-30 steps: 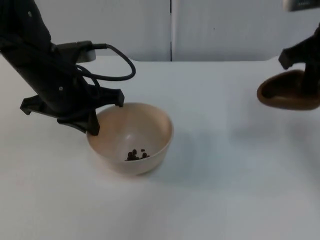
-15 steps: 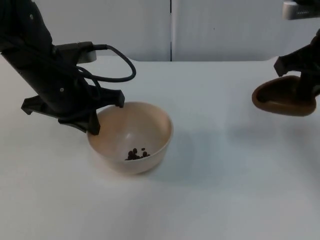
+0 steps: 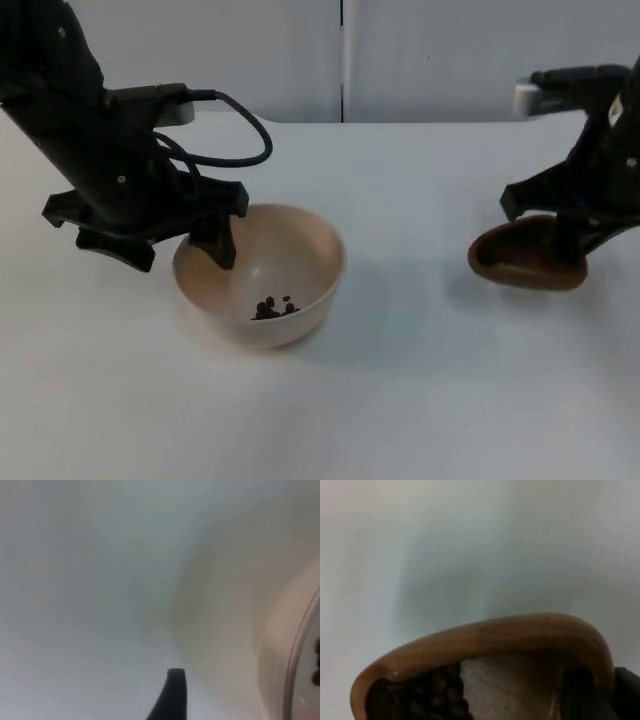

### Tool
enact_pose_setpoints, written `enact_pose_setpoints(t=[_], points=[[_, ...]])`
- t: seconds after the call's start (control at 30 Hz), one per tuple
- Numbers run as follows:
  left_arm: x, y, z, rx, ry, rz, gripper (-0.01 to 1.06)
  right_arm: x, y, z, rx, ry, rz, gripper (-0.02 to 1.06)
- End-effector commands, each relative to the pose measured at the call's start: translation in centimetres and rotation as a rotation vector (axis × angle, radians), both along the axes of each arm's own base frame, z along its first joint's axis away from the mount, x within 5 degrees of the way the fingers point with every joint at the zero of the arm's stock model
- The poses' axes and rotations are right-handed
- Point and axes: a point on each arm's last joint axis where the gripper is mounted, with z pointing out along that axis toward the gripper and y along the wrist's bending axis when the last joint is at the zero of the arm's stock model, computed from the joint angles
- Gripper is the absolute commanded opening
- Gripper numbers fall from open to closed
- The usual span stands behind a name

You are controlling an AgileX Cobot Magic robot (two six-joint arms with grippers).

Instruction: Pick up the bowl with the left hand and pour the coffee beans from the cup into the bowl with the right hand.

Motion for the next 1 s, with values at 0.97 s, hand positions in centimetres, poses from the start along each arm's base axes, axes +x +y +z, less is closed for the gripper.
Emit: enact_pose_setpoints(t=[0.97], points=[[-7.1, 1.7, 21.2, -0.151, -0.538, -0.016, 0.77, 0.4, 0.2, -5.0, -0.018, 0.069, -0.116, 0.34]])
